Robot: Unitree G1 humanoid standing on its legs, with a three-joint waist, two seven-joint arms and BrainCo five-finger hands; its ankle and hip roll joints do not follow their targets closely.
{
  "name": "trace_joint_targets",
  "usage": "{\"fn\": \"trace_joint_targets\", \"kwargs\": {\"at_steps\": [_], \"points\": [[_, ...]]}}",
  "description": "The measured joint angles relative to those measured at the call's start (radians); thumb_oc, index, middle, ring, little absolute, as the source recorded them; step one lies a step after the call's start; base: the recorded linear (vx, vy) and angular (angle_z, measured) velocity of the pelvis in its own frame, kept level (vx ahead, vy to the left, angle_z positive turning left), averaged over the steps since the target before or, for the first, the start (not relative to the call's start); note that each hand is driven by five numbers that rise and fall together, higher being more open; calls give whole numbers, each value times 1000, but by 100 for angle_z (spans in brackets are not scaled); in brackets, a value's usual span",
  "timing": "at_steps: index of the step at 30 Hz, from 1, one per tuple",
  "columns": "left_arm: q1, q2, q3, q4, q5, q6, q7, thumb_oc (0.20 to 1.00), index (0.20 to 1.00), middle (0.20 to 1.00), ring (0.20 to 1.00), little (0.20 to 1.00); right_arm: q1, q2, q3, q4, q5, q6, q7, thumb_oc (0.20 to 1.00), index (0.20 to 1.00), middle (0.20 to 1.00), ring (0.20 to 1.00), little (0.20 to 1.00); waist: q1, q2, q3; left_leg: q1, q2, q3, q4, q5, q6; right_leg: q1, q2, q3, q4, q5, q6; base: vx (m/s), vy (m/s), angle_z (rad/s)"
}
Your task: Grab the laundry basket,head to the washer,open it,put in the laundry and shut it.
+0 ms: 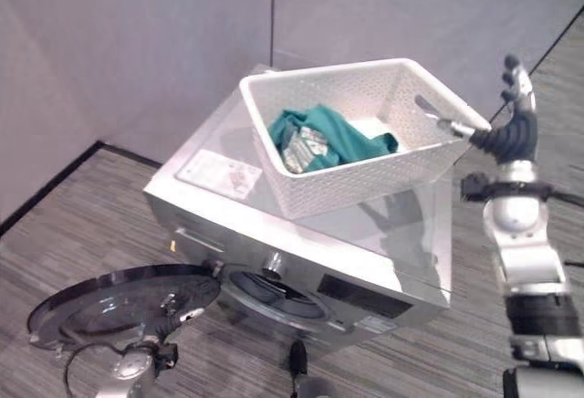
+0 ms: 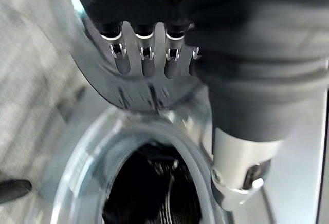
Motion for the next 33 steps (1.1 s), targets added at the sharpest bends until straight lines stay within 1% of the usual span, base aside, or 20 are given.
{"fn": "trace_joint_targets", "kwargs": {"at_steps": [1, 3, 5, 7, 8, 9, 10, 11, 12, 13, 15, 17, 19, 20, 21, 23, 25, 28, 32, 33], "points": [[-1, -2, 0, 0, 0, 1, -4, 1000, 1000, 1000, 1000, 1000, -35, -44, 33, -3, 3, 4, 16, 1000, 1000, 1000, 1000, 1000, -3, -1, 1, 9, 0, 4, -9, 3, -5, 3, 0, 2, 0, 0, 0, 32, -34, -7], [3, 1, -1, 0, -1, 3, -9, 1000, 1000, 1000, 1000, 1000, -127, -103, 90, -5, 11, 6, 43, 1000, 1000, 1000, 1000, 1000, -6, -10, 3, 25, -2, 12, -15, 3, -6, 18, -1, 6, -1, -9, 2, 32, -36, -6], [10, 9, -1, 6, -1, 6, -9, 1000, 1000, 1000, 1000, 1000, -194, -122, 109, -14, 12, 5, 58, 1000, 1000, 1000, 1000, 1000, -8, -27, 4, 35, -3, 13, -15, 3, -6, 28, -2, 8, -3, -21, 4, 31, -40, -3], [16, 27, -19, 14, -2, 10, -11, 1000, 1000, 1000, 1000, 1000, -371, -165, 245, 7, 27, 11, 75, 1000, 1000, 1000, 1000, 1000, -13, -31, 5, 36, -5, 18, -15, 3, -5, 25, -1, 17, -7, -22, 4, 19, -24, -7], [15, 33, -26, 12, -2, 10, -13, 1000, 1000, 1000, 1000, 1000, -436, -193, 285, 0, 33, 6, 82, 1000, 1000, 1000, 1000, 1000, -13, -34, 2, 33, -5, 19, -15, 3, -5, 20, -1, 21, -7, -25, 3, 18, -21, -4], [15, 35, -27, 13, -2, 10, -13, 1000, 1000, 1000, 1000, 1000, -489, -198, 300, -7, 36, 0, 90, 1000, 1000, 1000, 1000, 1000, -12, -40, -2, 32, -4, 18, -15, 4, -6, 16, 0, 21, -7, -23, 4, 0, 0, 0], [17, 38, -30, 13, -2, 10, -13, 1000, 1000, 1000, 1000, 1000, -548, -206, 343, -6, 45, -2, 97, 1000, 1000, 1000, 1000, 1000, -11, -45, -4, 31, -2, 18, -15, 4, -6, 15, 2, 21, -7, -21, 5, 0, 0, 0], [20, 38, -32, 13, -2, 11, -15, 1000, 1000, 1000, 1000, 1000, -617, -221, 409, 4, 60, 0, 108, 1000, 1000, 1000, 1000, 1000, -10, -50, -8, 31, 0, 19, -15, 4, -6, 15, 3, 21, -7, -19, 3, 0, 0, 0], [20, 38, -32, 13, -5, 12, -29, 1000, 1000, 1000, 1000, 1000, -703, -244, 511, 17, 80, 7, 133, 1000, 1000, 1000, 1000, 1000, -10, -57, -13, 30, -1, 20, -15, 3, -6, 14, 3, 21, -5, -17, 0, -1, 13, -4], [20, 38, -32, 13, -9, 13, -30, 1000, 1000, 1000, 1000, 1000, -723, -243, 537, 28, 84, 7, 142, 1000, 1000, 1000, 1000, 1000, -10, -63, -17, 31, -2, 21, -15, 3, -6, 13, 3, 21, -2, -14, -4, 0, 0, 0], [20, 39, -32, 14, -13, 15, -30, 1000, 1000, 1000, 1000, 1000, -732, -240, 577, 56, 121, 11, 166, 1000, 1000, 1000, 1000, 1000, -11, -76, -27, 29, -3, 21, -15, 3, -6, 13, 2, 22, -1, -8, -10, 0, 0, 0], [27, 47, -31, 14, -20, 19, -31, 1000, 1000, 1000, 1000, 1000, -724, -263, 664, 77, 153, 32, 208, 1000, 1000, 1000, 1000, 1000, -13, -95, -45, 16, -8, 22, -15, 3, -6, -2, -2, 22, -1, -8, -10, 5, 0, -2], [37, 60, -31, 15, -21, 26, -32, 1000, 1000, 1000, 1000, 1000, -706, -281, 695, 66, 168, 43, 246, 1000, 1000, 1000, 1000, 1000, -14, -99, -47, 11, -9, 24, -15, 3, -6, -7, -3, 24, -1, -5, -10, -14, 0, -4], [45, 64, -31, 15, -21, 26, -32, 1000, 1000, 1000, 1000, 1000, -701, -282, 702, 69, 168, 48, 259, 1000, 1000, 1000, 1000, 1000, -15, -98, -46, 13, -9, 24, -15, 3, -6, -6, -3, 24, -1, -5, -10, -31, -1, 1], [51, 74, -29, 15, -21, 26, -33, 1000, 1000, 1000, 1000, 1000, -697, -320, 742, 65, 171, 51, 277, 1000, 1000, 1000, 1000, 1000, -17, -94, -44, 10, -9, 23, -15, 3, -6, -7, -3, 23, -1, -5, -10, -22, 1, 4], [55, 79, -20, 15, -21, 26, -33, 1000, 1000, 1000, 1000, 1000, -680, -365, 766, 45, 184, 58, 299, 1000, 1000, 1000, 1000, 1000, -16, -92, -43, 1, -9, 19, -15, 3, -6, -14, -4, 21, -1, -5, -10, -9, 0, 5], [61, 77, -5, 26, -21, 26, -34, 1000, 1000, 1000, 1000, 1000, -631, -430, 763, -2, 195, 59, 328, 1000, 1000, 1000, 1000, 1000, -19, -86, -40, -3, -8, 20, -15, 3, -6, -18, -3, 20, -1, -5, -10, 0, 0, 0], [71, 78, 4, 30, -21, 25, -49, 1000, 1000, 1000, 1000, 1000, -523, -489, 731, -56, 210, 55, 363, 1000, 1000, 1000, 1000, 1000, -27, -82, -37, -4, -7, 19, -15, 3, -6, -18, -3, 18, -1, -5, -9, 0, 0, 0], [69, 77, 0, 33, -20, 24, -50, 1000, 1000, 1000, 1000, 1000, -505, -474, 735, -47, 210, 57, 387, 1000, 1000, 1000, 1000, 1000, -37, -75, -31, -5, -10, 24, -15, 3, -6, -18, -4, 24, -1, -12, 0, -10, -1, -5], [57, 75, -2, 32, -20, 23, -50, 1000, 1000, 1000, 1000, 1000, -514, -465, 765, -41, 210, 58, 394, 1000, 1000, 1000, 1000, 1000, -36, -73, -28, -5, -9, 29, -15, 3, -6, -18, -3, 25, -6, -13, 1, -7, 3, -4]]}}
